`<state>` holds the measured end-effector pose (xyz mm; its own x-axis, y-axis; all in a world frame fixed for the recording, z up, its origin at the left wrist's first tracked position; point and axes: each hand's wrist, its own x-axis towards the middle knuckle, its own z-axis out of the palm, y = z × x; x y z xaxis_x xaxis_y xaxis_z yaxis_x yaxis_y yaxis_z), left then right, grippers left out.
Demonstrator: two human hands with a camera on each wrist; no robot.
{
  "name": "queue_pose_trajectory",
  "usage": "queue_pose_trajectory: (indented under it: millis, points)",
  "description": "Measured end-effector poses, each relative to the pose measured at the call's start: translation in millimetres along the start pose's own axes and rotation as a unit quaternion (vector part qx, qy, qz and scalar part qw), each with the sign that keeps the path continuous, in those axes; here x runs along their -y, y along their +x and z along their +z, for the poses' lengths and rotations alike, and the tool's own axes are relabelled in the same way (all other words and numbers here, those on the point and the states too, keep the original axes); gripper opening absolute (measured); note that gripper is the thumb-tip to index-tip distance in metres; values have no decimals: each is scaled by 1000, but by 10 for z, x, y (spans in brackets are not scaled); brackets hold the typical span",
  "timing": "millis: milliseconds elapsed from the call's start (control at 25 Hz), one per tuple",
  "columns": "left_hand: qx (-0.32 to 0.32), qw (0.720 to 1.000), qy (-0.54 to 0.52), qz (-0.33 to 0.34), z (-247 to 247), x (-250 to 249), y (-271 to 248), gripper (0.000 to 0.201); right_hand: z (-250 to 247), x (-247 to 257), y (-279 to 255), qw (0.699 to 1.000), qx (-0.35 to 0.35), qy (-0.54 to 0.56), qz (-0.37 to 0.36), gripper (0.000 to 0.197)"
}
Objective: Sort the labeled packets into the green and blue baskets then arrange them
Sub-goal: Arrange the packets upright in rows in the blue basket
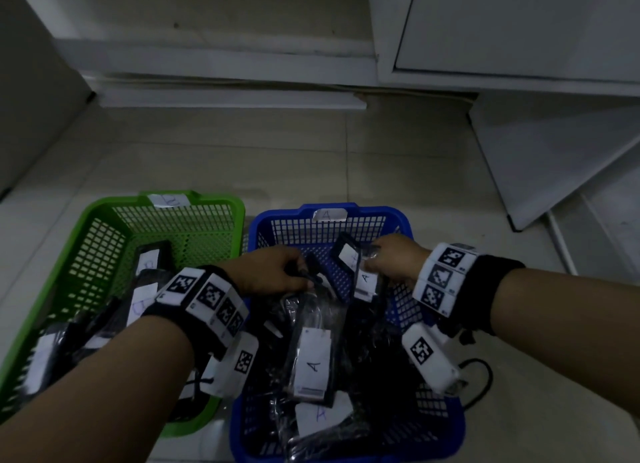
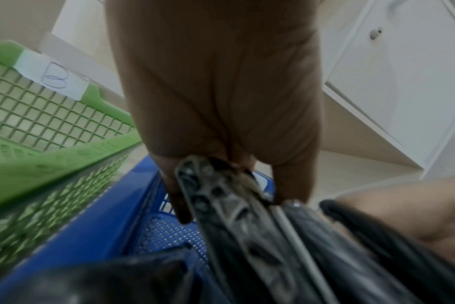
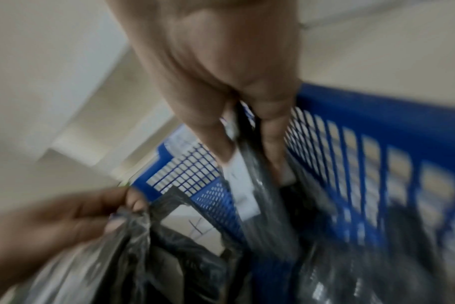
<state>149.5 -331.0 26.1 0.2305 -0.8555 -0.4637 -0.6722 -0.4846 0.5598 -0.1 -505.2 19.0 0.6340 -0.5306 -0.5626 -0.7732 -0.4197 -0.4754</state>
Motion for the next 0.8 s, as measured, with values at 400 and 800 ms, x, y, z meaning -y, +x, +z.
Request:
queue_pose_trajectory:
  millis: [400,800]
  points:
    - [-46,999,19,-6,-20,-148,298,30,-88,-87,-220,995,-13,-97,20,21]
    - [76,988,125,-47,-16,-361,532,47,-336,103,-125,975,10,-194,-109,55]
